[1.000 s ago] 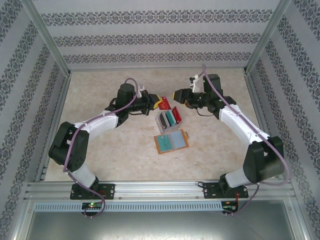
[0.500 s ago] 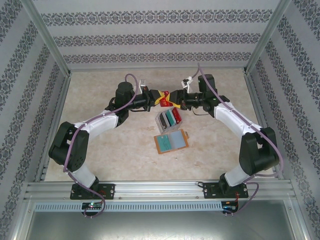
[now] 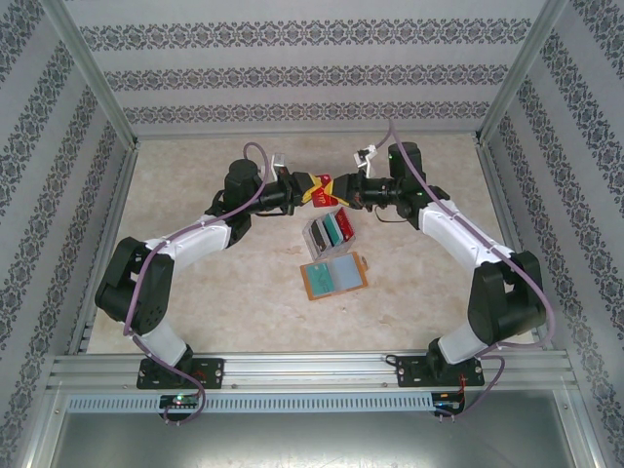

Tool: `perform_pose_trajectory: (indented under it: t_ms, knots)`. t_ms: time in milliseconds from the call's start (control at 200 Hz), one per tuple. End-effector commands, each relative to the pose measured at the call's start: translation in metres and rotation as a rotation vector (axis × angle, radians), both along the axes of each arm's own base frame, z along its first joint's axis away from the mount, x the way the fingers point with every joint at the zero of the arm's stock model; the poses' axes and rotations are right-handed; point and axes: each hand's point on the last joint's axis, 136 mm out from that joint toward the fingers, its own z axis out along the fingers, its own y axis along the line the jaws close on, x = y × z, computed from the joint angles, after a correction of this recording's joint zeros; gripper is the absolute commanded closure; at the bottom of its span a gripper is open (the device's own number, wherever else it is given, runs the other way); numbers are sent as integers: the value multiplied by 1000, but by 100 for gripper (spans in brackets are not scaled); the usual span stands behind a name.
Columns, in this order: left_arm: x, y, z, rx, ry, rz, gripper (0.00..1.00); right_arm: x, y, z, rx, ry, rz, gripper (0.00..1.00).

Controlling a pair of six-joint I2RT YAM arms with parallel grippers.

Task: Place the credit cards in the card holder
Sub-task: Place the credit card in the storage box.

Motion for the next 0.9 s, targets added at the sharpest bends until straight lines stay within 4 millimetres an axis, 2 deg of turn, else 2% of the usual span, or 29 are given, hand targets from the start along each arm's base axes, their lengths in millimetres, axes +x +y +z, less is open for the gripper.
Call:
perform_pose_trajectory:
  t_ms: [0, 185, 530, 679, 894]
  knots:
    - [-9, -8, 35, -78, -114, -46, 88, 4, -9, -17, -45, 25, -59, 87]
    - [-9, -8, 34, -83, -112, -43, 85, 9, -18, -21, -68, 36, -107, 83]
    - [-6, -10, 32, -86, -105, -45, 85, 13, -27, -28, -72, 61, -153, 81]
    - [-6, -9, 31, -85, -102, -41, 85, 14, -29, -28, -74, 60, -159, 83]
    - [-5, -9, 28, -83, -93, -36, 87, 18, -42, -31, -100, 60, -223, 90]
